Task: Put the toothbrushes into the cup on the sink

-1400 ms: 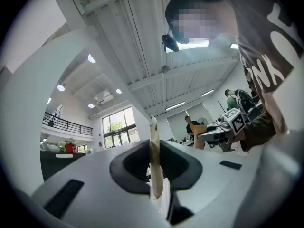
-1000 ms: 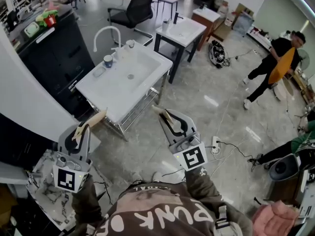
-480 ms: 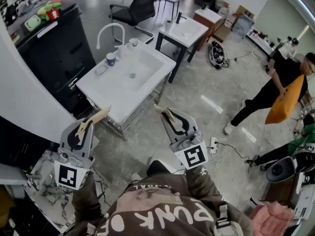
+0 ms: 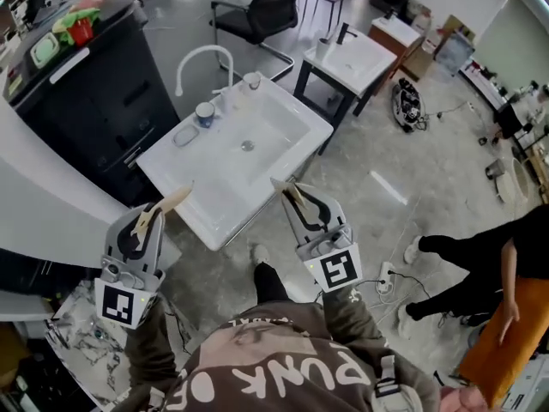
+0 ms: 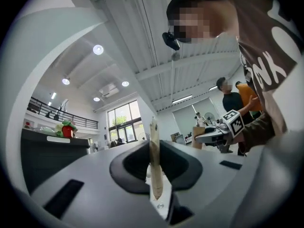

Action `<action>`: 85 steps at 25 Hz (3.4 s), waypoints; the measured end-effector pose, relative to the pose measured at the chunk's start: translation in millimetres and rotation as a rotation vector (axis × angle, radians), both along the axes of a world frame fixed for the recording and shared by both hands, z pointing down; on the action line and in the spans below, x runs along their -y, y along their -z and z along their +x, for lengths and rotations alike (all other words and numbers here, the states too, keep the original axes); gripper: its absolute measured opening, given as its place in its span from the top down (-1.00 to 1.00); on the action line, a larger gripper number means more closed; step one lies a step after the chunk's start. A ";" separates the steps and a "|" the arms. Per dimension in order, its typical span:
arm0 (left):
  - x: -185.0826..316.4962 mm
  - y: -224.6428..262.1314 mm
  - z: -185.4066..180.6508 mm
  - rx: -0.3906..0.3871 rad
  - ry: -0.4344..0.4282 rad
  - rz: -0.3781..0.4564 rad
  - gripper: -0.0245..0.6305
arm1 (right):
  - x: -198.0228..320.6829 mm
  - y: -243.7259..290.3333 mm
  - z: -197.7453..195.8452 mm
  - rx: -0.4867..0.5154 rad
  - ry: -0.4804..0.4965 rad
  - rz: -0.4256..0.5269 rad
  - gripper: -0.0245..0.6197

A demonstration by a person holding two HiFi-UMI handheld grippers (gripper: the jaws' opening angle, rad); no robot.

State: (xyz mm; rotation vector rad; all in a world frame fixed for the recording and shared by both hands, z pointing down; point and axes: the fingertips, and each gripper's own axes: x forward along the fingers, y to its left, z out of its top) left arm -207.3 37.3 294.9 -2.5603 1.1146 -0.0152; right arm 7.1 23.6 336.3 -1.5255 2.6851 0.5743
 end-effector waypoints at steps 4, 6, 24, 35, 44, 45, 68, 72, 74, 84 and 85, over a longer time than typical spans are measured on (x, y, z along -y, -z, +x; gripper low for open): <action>63.7 -4.0 21.3 0.011 0.028 -0.021 0.78 | 88.5 -5.6 24.9 -0.025 0.031 -0.014 0.70; 93.6 -4.8 29.8 0.021 0.041 -0.026 0.78 | 136.7 -8.0 35.7 -0.052 0.043 -0.015 0.70; 265.0 -43.5 66.2 0.064 0.132 -0.115 0.78 | 536.7 -100.0 45.7 -0.078 0.086 -0.105 0.70; 309.0 -65.1 75.4 0.089 0.146 -0.150 0.78 | 613.9 -190.4 37.5 -0.046 0.096 -0.243 0.70; 322.6 -72.4 75.0 0.081 0.160 -0.165 0.78 | 625.3 -244.6 39.9 -0.076 0.072 -0.317 0.70; 323.7 -73.4 75.2 0.083 0.160 -0.168 0.78 | 626.0 -246.6 41.0 -0.074 0.068 -0.316 0.70; 412.5 -123.5 72.5 0.155 0.171 -0.158 0.78 | 568.5 -148.6 49.9 -0.042 0.174 -0.109 0.04; 433.2 -163.1 68.9 0.176 0.187 -0.204 0.78 | 551.9 -124.6 52.2 -0.025 0.200 -0.046 0.04; 442.4 -186.3 67.9 0.191 0.189 -0.222 0.78 | 543.9 -115.3 53.7 -0.013 0.211 -0.026 0.04; 480.0 -265.1 66.1 0.226 0.199 -0.261 0.78 | 516.0 -102.3 57.1 0.003 0.232 -0.011 0.04; 482.8 -272.1 65.7 0.236 0.205 -0.269 0.79 | 514.5 -102.5 56.6 0.002 0.233 -0.013 0.04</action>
